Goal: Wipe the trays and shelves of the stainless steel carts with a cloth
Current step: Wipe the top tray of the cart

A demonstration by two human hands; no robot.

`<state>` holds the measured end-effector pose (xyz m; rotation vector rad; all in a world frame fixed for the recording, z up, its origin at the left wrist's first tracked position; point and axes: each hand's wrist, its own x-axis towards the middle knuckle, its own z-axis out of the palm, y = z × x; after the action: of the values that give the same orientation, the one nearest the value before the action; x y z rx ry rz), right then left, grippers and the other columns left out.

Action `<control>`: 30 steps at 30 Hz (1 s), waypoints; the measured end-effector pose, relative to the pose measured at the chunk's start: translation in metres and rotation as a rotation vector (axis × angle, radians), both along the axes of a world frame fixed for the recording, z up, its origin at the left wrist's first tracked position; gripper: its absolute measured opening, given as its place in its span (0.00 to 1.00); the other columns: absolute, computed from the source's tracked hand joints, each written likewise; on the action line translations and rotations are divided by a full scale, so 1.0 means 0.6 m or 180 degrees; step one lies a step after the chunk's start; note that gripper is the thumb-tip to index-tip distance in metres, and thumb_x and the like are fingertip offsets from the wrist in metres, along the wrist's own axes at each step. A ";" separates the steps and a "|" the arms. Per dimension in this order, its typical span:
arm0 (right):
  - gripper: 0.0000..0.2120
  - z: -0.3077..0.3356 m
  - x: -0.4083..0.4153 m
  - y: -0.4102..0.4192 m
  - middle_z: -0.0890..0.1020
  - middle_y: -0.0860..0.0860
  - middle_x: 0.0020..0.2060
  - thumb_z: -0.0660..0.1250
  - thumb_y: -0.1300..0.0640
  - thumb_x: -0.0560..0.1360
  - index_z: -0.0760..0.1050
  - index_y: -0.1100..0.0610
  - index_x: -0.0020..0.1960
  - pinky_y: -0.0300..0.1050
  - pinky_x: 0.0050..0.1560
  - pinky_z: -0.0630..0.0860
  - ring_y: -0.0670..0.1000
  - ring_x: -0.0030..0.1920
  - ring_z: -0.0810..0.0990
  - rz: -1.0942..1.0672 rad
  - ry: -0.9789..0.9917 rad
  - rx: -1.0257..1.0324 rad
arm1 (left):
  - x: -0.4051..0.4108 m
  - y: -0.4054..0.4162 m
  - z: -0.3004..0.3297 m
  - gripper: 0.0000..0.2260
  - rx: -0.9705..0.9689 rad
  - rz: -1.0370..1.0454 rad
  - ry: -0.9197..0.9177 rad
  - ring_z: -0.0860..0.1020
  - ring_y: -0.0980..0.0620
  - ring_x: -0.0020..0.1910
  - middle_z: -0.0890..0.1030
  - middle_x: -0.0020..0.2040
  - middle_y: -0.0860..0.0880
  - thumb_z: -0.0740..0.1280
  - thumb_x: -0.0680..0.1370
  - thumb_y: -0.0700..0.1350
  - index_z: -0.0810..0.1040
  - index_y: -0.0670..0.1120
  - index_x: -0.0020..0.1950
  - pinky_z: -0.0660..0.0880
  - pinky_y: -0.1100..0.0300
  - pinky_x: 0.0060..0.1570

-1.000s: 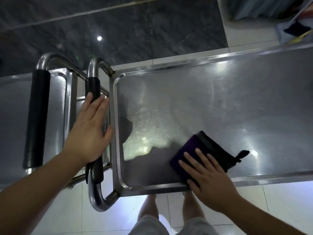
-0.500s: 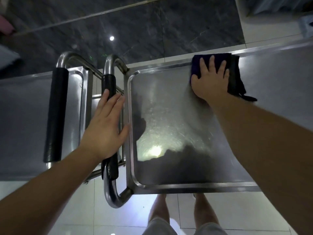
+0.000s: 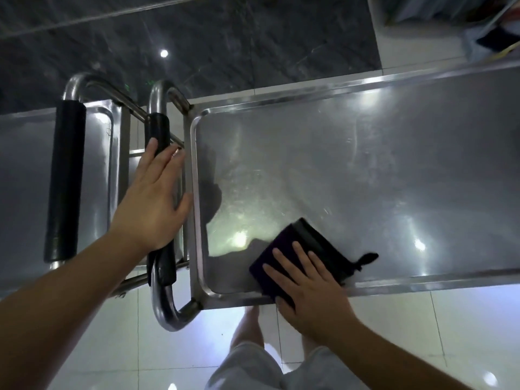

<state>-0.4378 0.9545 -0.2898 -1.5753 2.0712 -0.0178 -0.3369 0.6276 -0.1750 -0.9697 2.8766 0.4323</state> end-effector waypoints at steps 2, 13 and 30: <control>0.30 -0.001 -0.032 0.057 0.58 0.47 0.82 0.56 0.38 0.81 0.58 0.40 0.81 0.59 0.80 0.48 0.57 0.83 0.49 -0.0236 0.0161 0.0126 | 0.002 -0.002 -0.003 0.33 -0.0003 -0.0010 0.0040 0.41 0.51 0.83 0.58 0.83 0.47 0.68 0.81 0.49 0.59 0.45 0.83 0.47 0.48 0.80; 0.32 0.005 -0.048 0.058 0.55 0.49 0.83 0.52 0.38 0.80 0.54 0.42 0.83 0.62 0.81 0.50 0.61 0.83 0.46 -0.1717 0.0310 0.0231 | 0.000 0.001 -0.001 0.32 -0.0048 0.0004 0.0059 0.42 0.49 0.83 0.59 0.83 0.45 0.68 0.81 0.48 0.60 0.44 0.82 0.50 0.44 0.81; 0.27 -0.010 0.065 -0.020 0.61 0.46 0.81 0.56 0.41 0.81 0.63 0.42 0.80 0.59 0.80 0.48 0.57 0.83 0.51 -0.0092 -0.0117 -0.0335 | 0.001 -0.002 -0.004 0.34 -0.0063 -0.0104 -0.0024 0.43 0.45 0.83 0.59 0.83 0.44 0.71 0.78 0.44 0.61 0.43 0.81 0.48 0.44 0.81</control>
<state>-0.3990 0.9428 -0.2957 -1.5942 2.0948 -0.1676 -0.3365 0.6266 -0.1775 -0.9237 2.8909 0.3977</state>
